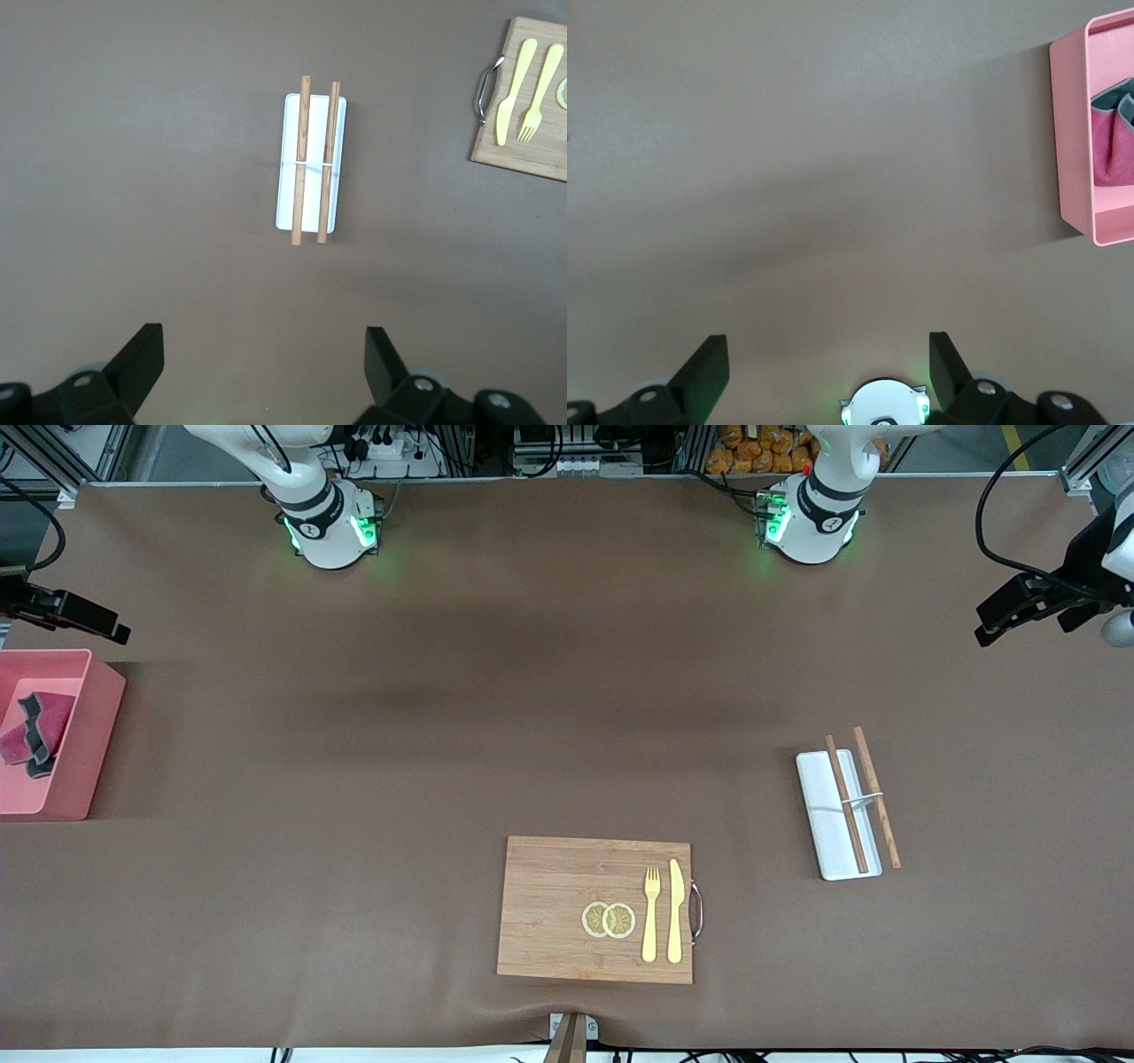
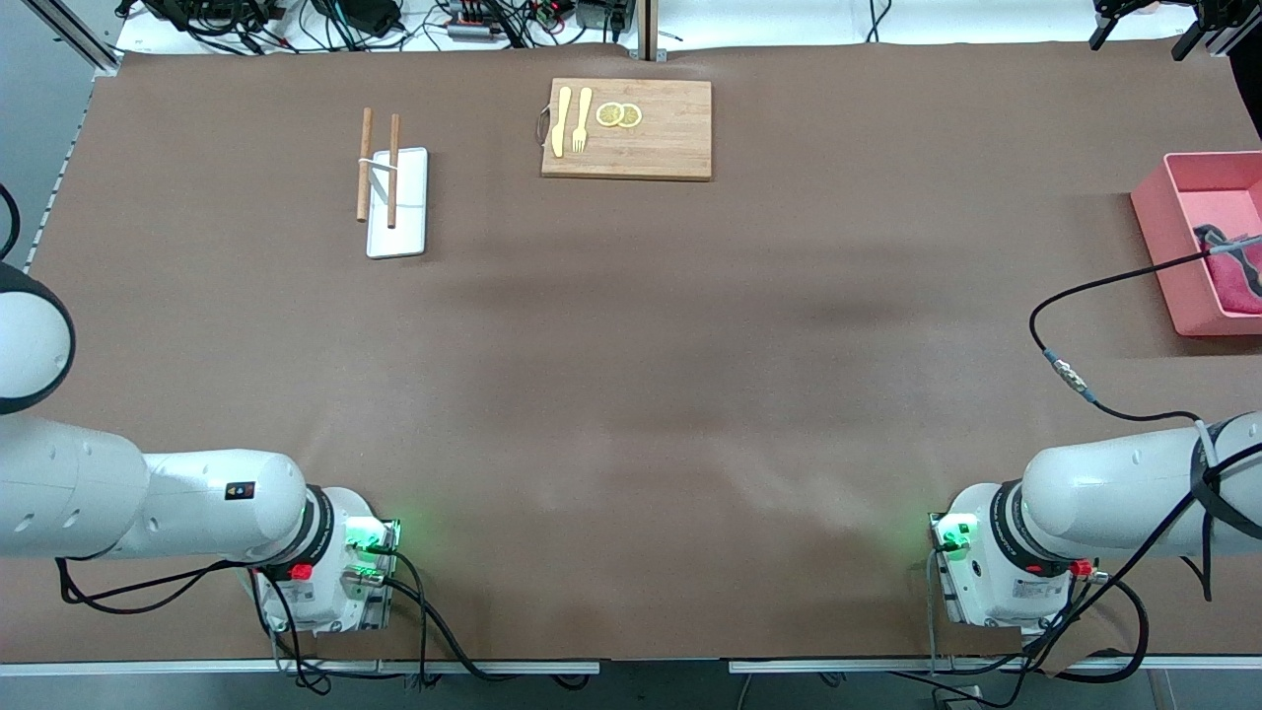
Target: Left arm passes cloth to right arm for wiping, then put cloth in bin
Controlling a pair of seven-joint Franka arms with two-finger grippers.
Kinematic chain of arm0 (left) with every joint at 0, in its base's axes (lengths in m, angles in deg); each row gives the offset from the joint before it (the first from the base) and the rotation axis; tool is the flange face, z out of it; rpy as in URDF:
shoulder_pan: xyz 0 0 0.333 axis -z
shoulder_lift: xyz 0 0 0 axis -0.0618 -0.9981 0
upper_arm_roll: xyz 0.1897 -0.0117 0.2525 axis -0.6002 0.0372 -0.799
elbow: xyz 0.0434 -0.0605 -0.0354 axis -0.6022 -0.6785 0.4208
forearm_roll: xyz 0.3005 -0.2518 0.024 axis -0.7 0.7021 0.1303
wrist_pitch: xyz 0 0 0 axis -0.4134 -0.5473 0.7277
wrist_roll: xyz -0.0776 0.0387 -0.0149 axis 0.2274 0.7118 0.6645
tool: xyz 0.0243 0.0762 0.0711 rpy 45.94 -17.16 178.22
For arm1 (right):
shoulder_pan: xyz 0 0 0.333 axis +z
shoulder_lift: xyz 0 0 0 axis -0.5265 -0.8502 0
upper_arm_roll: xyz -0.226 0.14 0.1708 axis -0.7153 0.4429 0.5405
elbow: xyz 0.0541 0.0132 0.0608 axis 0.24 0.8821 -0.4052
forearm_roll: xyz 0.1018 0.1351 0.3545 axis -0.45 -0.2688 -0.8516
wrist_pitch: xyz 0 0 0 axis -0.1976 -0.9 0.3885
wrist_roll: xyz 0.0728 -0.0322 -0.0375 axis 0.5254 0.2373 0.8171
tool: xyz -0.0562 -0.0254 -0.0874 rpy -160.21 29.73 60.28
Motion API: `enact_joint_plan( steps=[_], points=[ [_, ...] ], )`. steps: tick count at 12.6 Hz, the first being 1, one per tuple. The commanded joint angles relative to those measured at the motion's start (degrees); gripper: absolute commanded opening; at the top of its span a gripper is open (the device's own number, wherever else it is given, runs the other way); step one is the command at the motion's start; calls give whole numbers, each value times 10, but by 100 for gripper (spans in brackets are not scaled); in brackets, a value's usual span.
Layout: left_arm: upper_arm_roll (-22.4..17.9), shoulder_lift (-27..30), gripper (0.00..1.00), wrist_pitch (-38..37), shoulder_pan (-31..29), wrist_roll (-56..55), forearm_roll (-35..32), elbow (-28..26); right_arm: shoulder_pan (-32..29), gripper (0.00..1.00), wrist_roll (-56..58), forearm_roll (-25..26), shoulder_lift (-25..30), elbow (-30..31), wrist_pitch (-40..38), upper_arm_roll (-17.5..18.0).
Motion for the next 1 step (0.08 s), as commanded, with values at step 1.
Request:
enact_joint_plan(
  steps=[1],
  points=[
    [0, -5, 100, -9, -4, 10, 5, 15, 9, 100, -15, -5, 11, 0, 0, -6]
  ],
)
